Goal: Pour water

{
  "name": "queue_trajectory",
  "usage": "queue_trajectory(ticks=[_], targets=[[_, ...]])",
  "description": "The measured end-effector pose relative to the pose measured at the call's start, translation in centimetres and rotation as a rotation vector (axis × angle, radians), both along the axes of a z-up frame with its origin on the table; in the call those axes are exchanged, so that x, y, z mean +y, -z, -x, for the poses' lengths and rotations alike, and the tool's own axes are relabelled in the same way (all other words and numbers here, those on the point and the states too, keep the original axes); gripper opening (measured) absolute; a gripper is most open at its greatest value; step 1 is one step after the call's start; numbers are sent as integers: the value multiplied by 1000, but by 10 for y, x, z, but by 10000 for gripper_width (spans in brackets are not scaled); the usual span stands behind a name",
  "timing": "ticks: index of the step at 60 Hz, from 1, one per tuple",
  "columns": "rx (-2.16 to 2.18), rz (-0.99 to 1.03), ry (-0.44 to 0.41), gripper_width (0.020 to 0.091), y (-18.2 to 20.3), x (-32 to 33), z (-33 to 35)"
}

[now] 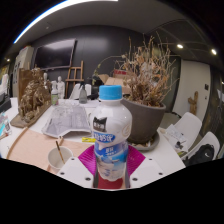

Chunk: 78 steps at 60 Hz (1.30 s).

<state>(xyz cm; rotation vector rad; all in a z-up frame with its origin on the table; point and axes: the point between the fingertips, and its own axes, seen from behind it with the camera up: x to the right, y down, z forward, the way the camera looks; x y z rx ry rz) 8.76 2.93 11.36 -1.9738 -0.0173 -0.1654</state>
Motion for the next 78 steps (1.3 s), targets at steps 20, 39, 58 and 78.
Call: queue_trajectory(ticks=[20, 39, 58, 78], targets=[[122, 7, 2, 376, 62, 0, -3], [125, 63, 32, 853, 57, -17, -1], [82, 196, 98, 853, -26, -146, 57], [58, 208, 83, 857, -86, -261, 131]])
